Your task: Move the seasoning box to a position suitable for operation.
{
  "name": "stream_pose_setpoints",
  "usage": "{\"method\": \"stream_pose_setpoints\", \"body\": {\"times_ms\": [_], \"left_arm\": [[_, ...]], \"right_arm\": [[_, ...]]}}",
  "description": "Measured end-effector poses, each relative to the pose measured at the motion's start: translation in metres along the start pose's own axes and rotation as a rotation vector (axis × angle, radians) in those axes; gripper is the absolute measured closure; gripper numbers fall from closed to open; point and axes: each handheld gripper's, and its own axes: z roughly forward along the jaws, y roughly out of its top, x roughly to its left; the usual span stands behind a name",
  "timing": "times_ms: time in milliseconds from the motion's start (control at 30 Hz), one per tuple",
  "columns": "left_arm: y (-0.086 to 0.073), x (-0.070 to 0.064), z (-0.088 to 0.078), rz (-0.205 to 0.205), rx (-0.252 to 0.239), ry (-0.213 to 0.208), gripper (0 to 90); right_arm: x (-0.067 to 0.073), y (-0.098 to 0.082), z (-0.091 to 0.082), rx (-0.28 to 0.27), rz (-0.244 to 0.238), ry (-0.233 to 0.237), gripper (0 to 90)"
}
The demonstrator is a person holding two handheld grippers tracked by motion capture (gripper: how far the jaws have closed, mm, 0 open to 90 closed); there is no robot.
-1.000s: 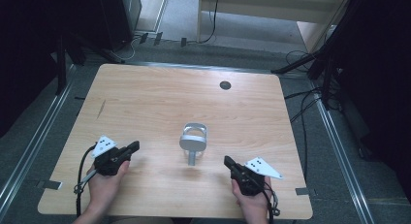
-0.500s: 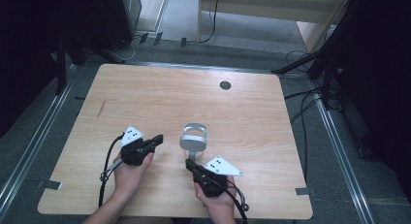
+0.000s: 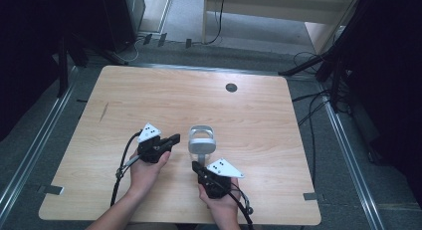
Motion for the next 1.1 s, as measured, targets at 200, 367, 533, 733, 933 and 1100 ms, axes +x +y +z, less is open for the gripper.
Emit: {"method": "stream_pose_setpoints", "body": {"times_ms": [200, 367, 533, 733, 933, 1100], "left_arm": [[0.006, -0.003, 0.009, 0.004, -0.006, -0.010, 90.0], [0.012, -0.002, 0.018, 0.007, -0.004, -0.011, 90.0], [0.014, -0.004, 0.024, 0.006, -0.006, -0.023, 89.6], [0.011, -0.009, 0.030, 0.010, 0.006, -0.047, 88.6], [0.010, -0.016, 0.032, 0.018, 0.010, -0.071, 87.0], [0.010, -0.022, 0.032, 0.037, 0.008, -0.031, 88.1]], "right_arm": [[-0.022, 0.002, -0.009, -0.008, 0.031, -0.055, 90.0], [-0.045, 0.008, -0.016, -0.020, 0.057, -0.105, 90.0], [-0.070, 0.018, -0.016, -0.029, 0.072, -0.144, 90.0], [-0.091, 0.031, -0.006, -0.045, 0.064, -0.162, 90.0], [-0.104, 0.046, 0.009, -0.055, 0.067, -0.177, 90.0], [-0.115, 0.062, 0.019, -0.077, 0.111, -0.182, 90.0]]}}
